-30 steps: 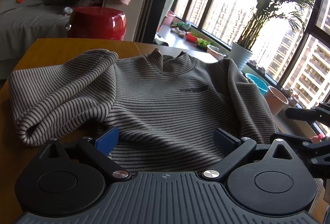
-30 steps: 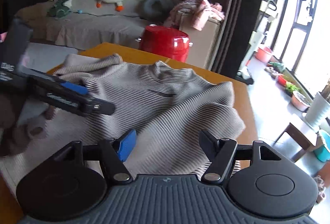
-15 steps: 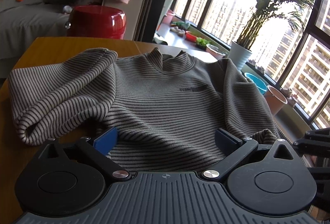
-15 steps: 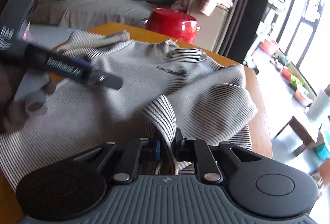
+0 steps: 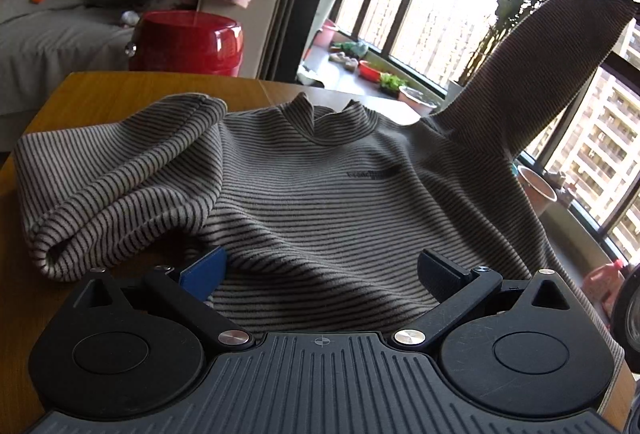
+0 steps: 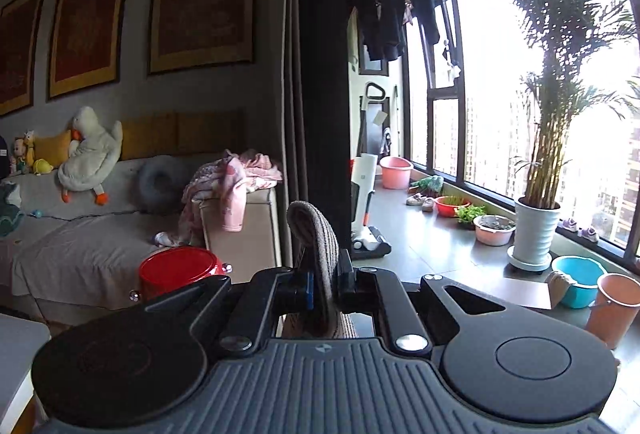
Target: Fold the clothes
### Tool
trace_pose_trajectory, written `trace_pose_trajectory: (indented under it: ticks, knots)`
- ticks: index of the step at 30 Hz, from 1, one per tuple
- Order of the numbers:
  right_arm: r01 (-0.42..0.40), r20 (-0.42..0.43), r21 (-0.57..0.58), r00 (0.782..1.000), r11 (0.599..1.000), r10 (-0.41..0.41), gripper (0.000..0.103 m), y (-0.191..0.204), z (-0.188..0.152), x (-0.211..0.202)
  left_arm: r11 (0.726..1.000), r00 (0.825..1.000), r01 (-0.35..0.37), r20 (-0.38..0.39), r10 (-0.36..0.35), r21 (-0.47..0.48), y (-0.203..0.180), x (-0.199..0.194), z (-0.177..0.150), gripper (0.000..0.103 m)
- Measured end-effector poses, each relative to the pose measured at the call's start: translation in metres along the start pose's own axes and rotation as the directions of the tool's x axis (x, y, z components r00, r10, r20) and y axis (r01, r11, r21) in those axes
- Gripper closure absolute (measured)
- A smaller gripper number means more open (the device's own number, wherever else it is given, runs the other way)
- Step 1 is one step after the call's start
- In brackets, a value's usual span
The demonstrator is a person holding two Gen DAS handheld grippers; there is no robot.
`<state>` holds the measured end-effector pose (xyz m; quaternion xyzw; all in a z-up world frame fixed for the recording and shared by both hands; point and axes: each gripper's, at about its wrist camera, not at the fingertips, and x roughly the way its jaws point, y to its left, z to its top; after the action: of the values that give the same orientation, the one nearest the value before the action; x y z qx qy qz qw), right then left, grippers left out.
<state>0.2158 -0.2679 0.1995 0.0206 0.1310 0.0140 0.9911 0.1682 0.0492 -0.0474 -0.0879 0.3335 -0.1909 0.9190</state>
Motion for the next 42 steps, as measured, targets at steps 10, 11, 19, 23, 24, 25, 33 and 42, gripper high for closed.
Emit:
trace_pose_trajectory:
  ticks: [10, 11, 19, 23, 24, 25, 33, 42]
  knots:
    - [-0.255, -0.176, -0.079, 0.955, 0.964, 0.238, 0.094, 0.115, -0.044, 0.059, 1.0, 1.0, 0.002, 0.001, -0.002, -0.002, -0.001, -0.001, 0.001, 0.0]
    - [-0.272, -0.199, -0.086, 0.947, 0.958, 0.251, 0.094, 0.126, -0.051, 0.064, 1.0, 1.0, 0.003, 0.001, -0.003, -0.003, -0.001, -0.001, 0.001, 0.0]
    - [-0.386, -0.367, -0.009, 0.859, 0.922, 0.356, 0.09, 0.163, -0.111, 0.097, 1.0, 1.0, 0.005, 0.002, -0.005, -0.003, -0.001, -0.002, 0.0, 0.0]
    - [-0.442, -0.364, 0.051, 0.827, 0.896, 0.428, 0.068, 0.159, -0.112, 0.096, 1.0, 1.0, 0.005, 0.002, -0.005, -0.003, -0.001, -0.002, 0.0, 0.0]
    - [-0.449, -0.342, 0.059, 0.83, 0.892, 0.441, 0.058, 0.153, -0.108, 0.093, 1.0, 1.0, 0.005, 0.002, -0.005, -0.002, -0.001, -0.002, 0.0, 0.0]
    - [-0.451, -0.322, 0.069, 0.834, 0.89, 0.448, 0.053, 0.146, -0.105, 0.09, 1.0, 1.0, 0.005, 0.002, -0.005, -0.002, -0.001, -0.002, 0.0, 0.0]
    - [-0.226, -0.323, 0.014, 0.921, 0.974, 0.218, 0.065, 0.086, -0.116, 0.101, 1.0, 1.0, 0.003, 0.003, -0.003, -0.001, -0.001, 0.0, -0.001, 0.0]
    - [-0.093, -0.457, -0.025, 0.887, 0.995, 0.071, 0.072, 0.053, -0.188, 0.112, 1.0, 1.0, 0.009, 0.007, -0.009, -0.01, 0.001, 0.0, 0.0, 0.0]
